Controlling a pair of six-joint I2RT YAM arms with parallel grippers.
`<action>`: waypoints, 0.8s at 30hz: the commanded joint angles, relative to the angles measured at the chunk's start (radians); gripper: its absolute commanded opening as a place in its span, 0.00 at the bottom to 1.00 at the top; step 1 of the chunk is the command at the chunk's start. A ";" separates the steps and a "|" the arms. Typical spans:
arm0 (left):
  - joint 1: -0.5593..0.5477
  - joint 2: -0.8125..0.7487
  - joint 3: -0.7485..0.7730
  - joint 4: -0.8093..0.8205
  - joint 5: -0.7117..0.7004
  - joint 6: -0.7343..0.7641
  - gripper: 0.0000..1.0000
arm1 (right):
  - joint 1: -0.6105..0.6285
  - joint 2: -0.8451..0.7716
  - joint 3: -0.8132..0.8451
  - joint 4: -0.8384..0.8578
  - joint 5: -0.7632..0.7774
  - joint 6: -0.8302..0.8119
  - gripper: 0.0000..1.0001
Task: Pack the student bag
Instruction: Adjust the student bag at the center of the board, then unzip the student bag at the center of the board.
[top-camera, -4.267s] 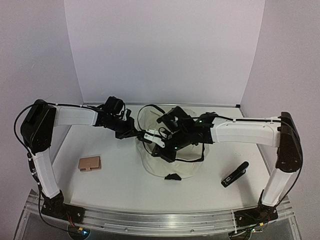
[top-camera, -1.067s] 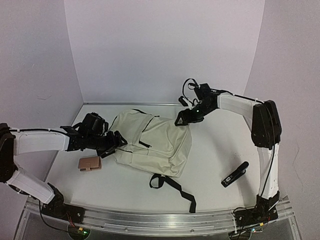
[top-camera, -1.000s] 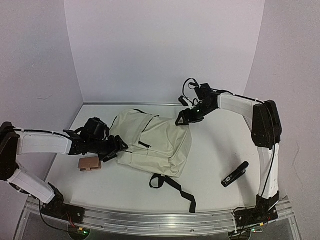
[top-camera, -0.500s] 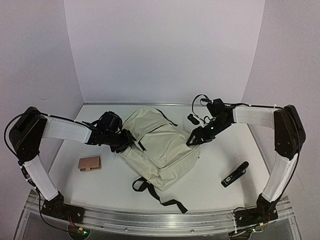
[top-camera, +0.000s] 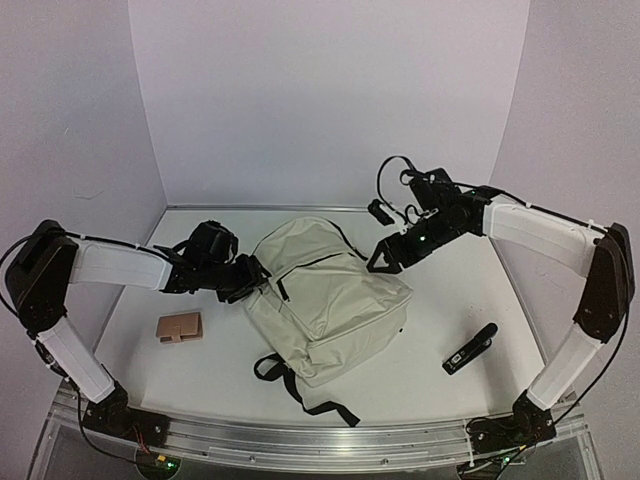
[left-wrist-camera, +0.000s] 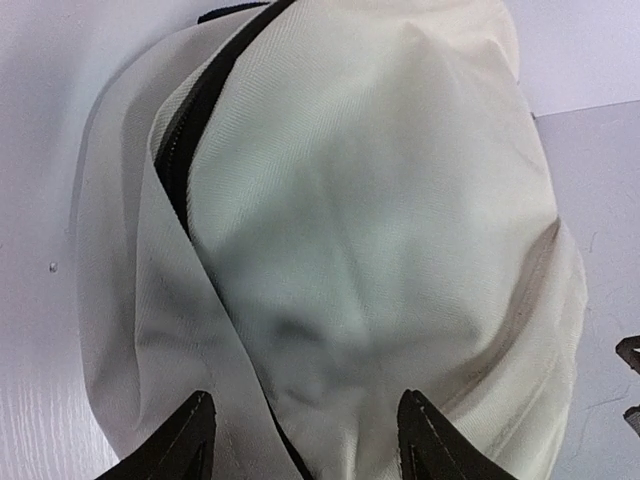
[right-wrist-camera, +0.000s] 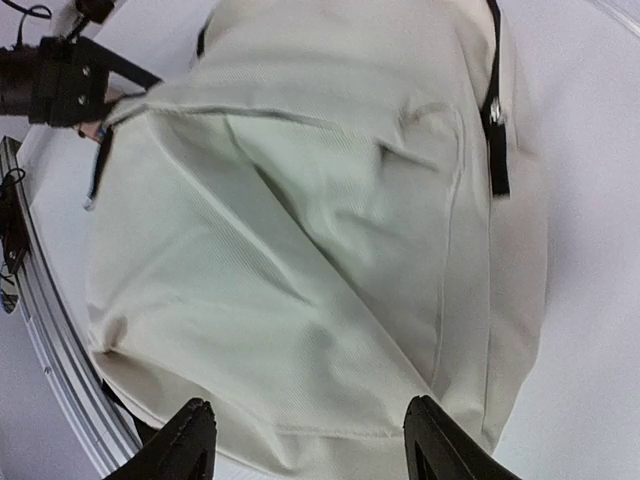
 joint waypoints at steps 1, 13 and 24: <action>0.001 -0.124 -0.057 0.052 -0.039 -0.038 0.64 | 0.133 0.036 0.143 -0.038 0.188 0.013 0.63; -0.004 -0.140 -0.140 0.109 -0.018 -0.112 0.65 | 0.447 0.290 0.436 -0.097 0.380 0.005 0.55; -0.008 -0.145 -0.142 0.106 -0.023 -0.114 0.65 | 0.511 0.475 0.597 -0.104 0.534 0.026 0.47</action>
